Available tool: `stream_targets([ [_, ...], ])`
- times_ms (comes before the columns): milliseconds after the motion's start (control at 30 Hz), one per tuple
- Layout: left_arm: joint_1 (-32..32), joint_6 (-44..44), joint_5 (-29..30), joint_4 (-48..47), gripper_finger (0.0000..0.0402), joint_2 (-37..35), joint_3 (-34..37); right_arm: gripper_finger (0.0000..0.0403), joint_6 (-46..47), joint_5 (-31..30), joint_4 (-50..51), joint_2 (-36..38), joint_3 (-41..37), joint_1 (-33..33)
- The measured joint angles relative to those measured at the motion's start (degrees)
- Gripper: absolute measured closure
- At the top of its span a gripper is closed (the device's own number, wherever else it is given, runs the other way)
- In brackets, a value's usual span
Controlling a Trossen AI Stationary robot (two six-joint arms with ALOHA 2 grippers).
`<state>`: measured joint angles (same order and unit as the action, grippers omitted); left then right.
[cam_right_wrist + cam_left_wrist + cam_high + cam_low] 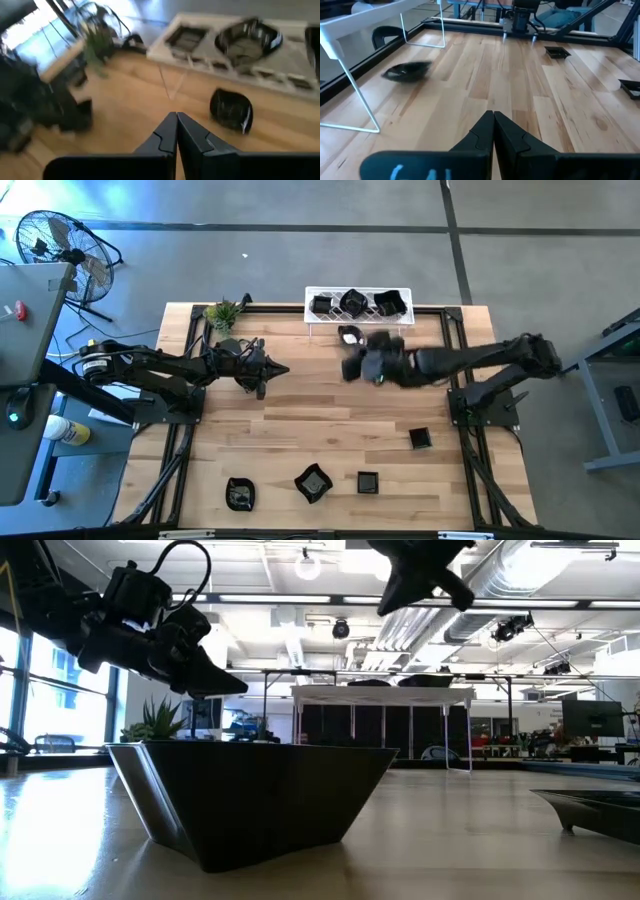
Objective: Pick & Place Mini shaped plates
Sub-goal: Stack the leaf shaped plate on top of the stacked leaf shaped plates on the shelf
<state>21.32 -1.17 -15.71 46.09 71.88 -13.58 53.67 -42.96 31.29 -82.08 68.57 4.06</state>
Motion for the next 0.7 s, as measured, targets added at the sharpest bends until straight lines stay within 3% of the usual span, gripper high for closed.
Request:
stream_targets([
  [133, 0.01, 0.0, 0.03, 0.01, 0.0396, 0.0, 0.0, 0.04, 8.34, -2.97, 5.06, -4.48, -0.01, 5.98],
  [300, 0.0, -0.01, 0.22, 0.0, 0.0396, 0.0, 0.0, 0.0401, 12.21, 1.73, 4.23, -13.11, -0.05, 7.45],
  [700, 0.0, 0.0, 0.26, -0.06, 0.0396, 0.0, 0.02, 0.0402, 1.26, 4.39, -8.78, -24.85, -0.17, 3.64],
])
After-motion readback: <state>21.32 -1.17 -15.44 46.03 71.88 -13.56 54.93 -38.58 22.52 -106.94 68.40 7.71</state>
